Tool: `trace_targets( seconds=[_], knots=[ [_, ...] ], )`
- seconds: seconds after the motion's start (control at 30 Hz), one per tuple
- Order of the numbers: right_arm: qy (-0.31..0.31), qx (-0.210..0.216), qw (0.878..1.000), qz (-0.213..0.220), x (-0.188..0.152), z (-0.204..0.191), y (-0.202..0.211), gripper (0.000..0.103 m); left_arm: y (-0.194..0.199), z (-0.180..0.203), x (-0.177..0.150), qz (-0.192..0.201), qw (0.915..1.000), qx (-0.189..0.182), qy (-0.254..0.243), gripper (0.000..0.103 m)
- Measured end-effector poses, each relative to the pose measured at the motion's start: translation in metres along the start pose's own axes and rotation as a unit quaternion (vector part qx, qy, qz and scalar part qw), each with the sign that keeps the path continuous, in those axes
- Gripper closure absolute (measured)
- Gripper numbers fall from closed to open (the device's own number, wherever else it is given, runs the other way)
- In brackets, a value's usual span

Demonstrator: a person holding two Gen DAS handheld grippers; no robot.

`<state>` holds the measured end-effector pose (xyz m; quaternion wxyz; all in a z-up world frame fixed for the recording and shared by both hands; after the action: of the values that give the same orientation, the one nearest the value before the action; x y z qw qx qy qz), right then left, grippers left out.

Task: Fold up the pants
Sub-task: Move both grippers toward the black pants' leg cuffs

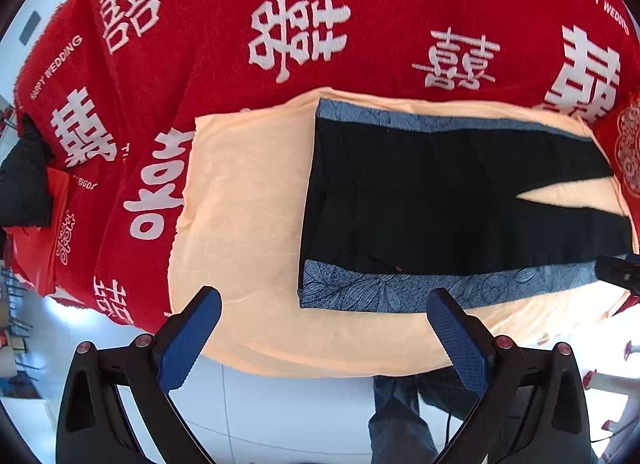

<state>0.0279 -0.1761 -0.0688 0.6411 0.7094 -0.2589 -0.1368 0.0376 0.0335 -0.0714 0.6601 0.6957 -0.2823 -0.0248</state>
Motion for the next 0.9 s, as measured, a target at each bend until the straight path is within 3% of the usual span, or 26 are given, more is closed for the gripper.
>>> trace_targets(
  seconds=[0.3,0.73,0.9],
  knots=[
    [-0.012,-0.013,1.000,-0.003,-0.001,-0.006,-0.002,0.000,-0.008,-0.002,-0.003,-0.005,0.9998,-0.017,-0.009,0.000],
    [0.036,-0.042,0.998,0.029,0.016,-0.024,0.014,0.000,-0.017,-0.009,-0.008,-0.002,0.9991,-0.038,0.019,0.000],
    [0.021,-0.032,0.999,0.030,0.011,-0.022,0.013,0.000,-0.021,-0.009,-0.007,-0.002,0.9994,-0.034,0.008,0.000]
  ],
)
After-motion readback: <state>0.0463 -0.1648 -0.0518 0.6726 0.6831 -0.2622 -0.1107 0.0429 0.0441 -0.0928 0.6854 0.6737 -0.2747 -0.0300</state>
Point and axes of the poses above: each gripper's, at about its wrist camera, not at the fingertips, and y roughly against the way its jaws point, z to its right, x to its top, the point moved 7 cm from there along -y, roughly the way its jaws point, and after that the axes turned 3 degrees about z, right-handed, at the moved point
